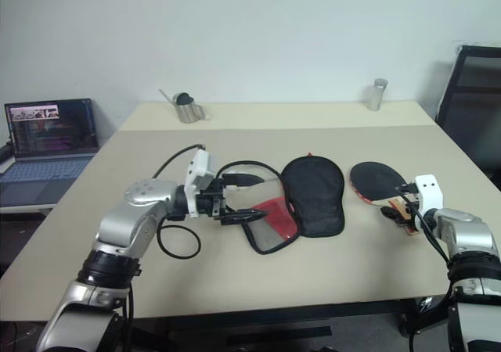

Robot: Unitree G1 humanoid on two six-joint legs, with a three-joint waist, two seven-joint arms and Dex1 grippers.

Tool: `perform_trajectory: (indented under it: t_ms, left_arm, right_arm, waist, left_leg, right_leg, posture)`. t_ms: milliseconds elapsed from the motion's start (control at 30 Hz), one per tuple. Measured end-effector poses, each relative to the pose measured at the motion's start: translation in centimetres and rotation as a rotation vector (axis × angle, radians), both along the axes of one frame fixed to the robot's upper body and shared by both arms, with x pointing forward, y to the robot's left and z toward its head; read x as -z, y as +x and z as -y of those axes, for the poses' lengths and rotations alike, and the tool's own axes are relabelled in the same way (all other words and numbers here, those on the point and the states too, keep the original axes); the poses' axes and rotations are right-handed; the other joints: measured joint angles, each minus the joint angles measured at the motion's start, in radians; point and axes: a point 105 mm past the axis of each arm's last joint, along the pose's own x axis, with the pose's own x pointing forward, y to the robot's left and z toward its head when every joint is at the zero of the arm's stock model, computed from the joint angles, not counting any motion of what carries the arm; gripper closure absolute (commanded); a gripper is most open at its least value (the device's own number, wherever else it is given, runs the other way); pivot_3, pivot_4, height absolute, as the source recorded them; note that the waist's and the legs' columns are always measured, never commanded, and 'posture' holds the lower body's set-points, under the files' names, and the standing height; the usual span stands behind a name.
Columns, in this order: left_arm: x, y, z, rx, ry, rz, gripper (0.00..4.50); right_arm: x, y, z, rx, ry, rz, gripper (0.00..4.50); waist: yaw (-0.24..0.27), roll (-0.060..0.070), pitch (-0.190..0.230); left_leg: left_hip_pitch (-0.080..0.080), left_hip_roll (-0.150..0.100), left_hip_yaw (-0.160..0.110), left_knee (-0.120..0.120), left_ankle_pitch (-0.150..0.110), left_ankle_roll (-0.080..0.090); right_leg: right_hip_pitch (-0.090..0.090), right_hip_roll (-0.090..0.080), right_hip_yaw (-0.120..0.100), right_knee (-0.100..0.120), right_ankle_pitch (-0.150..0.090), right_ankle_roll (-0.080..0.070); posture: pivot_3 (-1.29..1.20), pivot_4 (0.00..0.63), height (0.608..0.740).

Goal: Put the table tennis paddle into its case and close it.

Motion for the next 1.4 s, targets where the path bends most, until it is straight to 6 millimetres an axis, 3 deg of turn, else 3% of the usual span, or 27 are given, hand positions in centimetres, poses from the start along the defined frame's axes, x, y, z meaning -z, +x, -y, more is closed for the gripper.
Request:
perform_trajectory:
  t_ms: [133, 333, 400, 567, 767, 1000, 1167, 1200, 1333, 1400]
  left_arm:
    - [0.2, -0.1, -0.2, -0.01, 0.002, -0.002, 0.0]
    - [0.2, 0.0, -0.2, -0.021, -0.001, 0.002, 0.0]
    - [0.3, 0.0, -0.4, -0.028, -0.004, -0.002, 0.0]
    - [0.9, 0.2, -1.2, -0.085, -0.016, -0.016, 0.0]
    - [0.7, 0.3, -3.5, -0.184, -0.036, -0.01, 0.0]
    - [0.6, -0.1, -4.2, -0.211, -0.04, -0.016, 0.0]
    - [0.5, 0.1, -4.5, -0.233, -0.041, -0.015, 0.0]
    - [0.5, 0.1, -4.6, -0.238, -0.042, -0.014, 0.0]
    - [0.3, 0.0, -4.5, -0.241, -0.045, -0.008, 0.0]
    - [0.4, 0.0, -4.5, -0.247, -0.047, -0.012, 0.0]
  right_arm:
    - [0.1, 0.1, 0.0, 0.005, -0.008, 0.002, 0.91]
    - [0.2, 0.2, 0.1, 0.016, -0.022, -0.002, 3.01]
    - [0.2, 0.2, 0.0, 0.018, -0.024, -0.002, 3.39]
    - [0.2, 0.0, -0.1, 0.029, -0.03, 0.003, 3.39]
    - [-0.1, -0.5, -0.5, 0.033, 0.022, -0.004, 3.39]
    - [-4.6, -0.6, -2.0, -0.009, 0.055, 0.1, 3.39]
    - [-7.8, -1.1, -5.1, -0.061, 0.074, 0.178, 3.39]
    - [-8.2, -1.2, -6.6, -0.081, 0.092, 0.191, 3.39]
    - [-7.0, -2.1, -12.7, -0.185, 0.177, 0.156, 3.39]
    - [-6.2, -2.1, -14.0, -0.17, 0.209, 0.132, 3.39]
  waist:
    - [-0.001, 0.0, 0.0]
    - [-0.001, -0.001, 0.0]
    - [-0.001, -0.001, -0.001]
    - [-0.001, -0.001, -0.001]
    - [-0.001, 0.0, 0.0]
    - [0.0, 0.0, 0.0]
    - [0.0, 0.0, 0.0]
    - [-0.001, 0.0, 0.0]
    - [-0.001, 0.0, 0.0]
    - [0.002, 0.0, 0.0]
  left_leg:
    - [0.0, 0.0, 0.0, 0.0, 0.0, 0.0]
    - [0.001, 0.0, 0.0, 0.0, 0.0, 0.001]
    - [0.002, 0.0, 0.0, 0.0, 0.0, 0.001]
    - [0.003, 0.0, 0.0, 0.0, 0.0, 0.001]
    - [0.002, 0.0, 0.0, 0.0, 0.0, 0.001]
    - [0.002, 0.0, 0.0, 0.0, 0.0, 0.001]
    - [0.002, 0.001, 0.0, -0.001, 0.0, 0.001]
    - [0.002, 0.001, 0.0, -0.001, 0.0, 0.001]
    - [0.0, 0.002, -0.001, -0.001, 0.0, 0.001]
    - [0.0, 0.0, -0.001, 0.0, 0.0, 0.001]
  right_leg:
    - [0.0, 0.0, 0.0, 0.0, 0.0, 0.0]
    - [0.002, 0.0, 0.0, 0.0, 0.001, 0.0]
    - [0.002, 0.0, 0.0, -0.001, 0.001, 0.0]
    - [0.003, 0.0, 0.0, -0.001, 0.001, 0.0]
    - [0.002, 0.0, 0.0, -0.001, 0.001, 0.0]
    - [0.002, 0.0, 0.0, -0.001, 0.001, 0.0]
    - [0.002, 0.0, 0.0, -0.001, 0.001, 0.0]
    - [0.002, 0.0, 0.0, -0.001, 0.001, 0.0]
    - [0.0, 0.001, 0.0, 0.0, 0.001, 0.0]
    - [-0.001, 0.0, 0.0, 0.0, 0.001, 0.0]
  posture:
    - [0.0, 0.15, 0.74]
    - [0.0, 0.15, 0.74]
    - [0.0, 0.15, 0.74]
    - [0.0, 0.15, 0.74]
    - [0.0, 0.15, 0.74]
    - [0.0, 0.15, 0.74]
    - [0.0, 0.15, 0.74]
    - [0.0, 0.15, 0.74]
    - [0.0, 0.15, 0.74]
    - [0.0, 0.15, 0.74]
